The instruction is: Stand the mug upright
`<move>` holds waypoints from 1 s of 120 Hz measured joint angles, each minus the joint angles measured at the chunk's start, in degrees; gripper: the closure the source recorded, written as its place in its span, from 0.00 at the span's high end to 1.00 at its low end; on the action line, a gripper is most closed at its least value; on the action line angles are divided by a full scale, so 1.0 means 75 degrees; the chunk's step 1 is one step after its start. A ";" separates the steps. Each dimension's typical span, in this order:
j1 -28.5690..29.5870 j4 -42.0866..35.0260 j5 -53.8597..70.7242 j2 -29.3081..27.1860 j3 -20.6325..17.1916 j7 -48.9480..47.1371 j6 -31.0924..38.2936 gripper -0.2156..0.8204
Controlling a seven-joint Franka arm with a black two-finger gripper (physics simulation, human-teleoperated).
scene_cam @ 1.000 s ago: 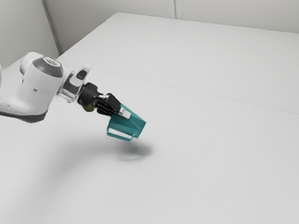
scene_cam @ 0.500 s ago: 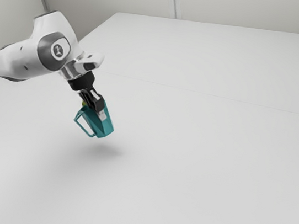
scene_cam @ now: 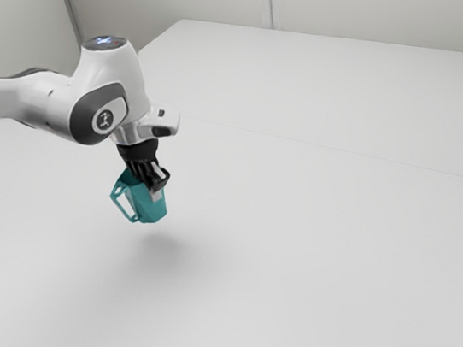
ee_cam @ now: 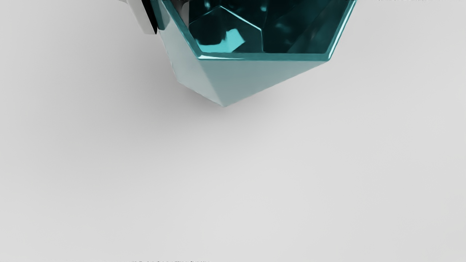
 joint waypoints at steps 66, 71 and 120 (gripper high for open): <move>-0.0094 -0.0603 0.0935 0.0276 -0.0052 -0.1858 0.1307 0.04; -0.0095 -0.0608 0.0989 0.0313 -0.0054 -0.1967 0.1348 0.04; -0.0131 -0.0600 0.1133 0.0714 -0.0057 -0.2748 0.1519 0.04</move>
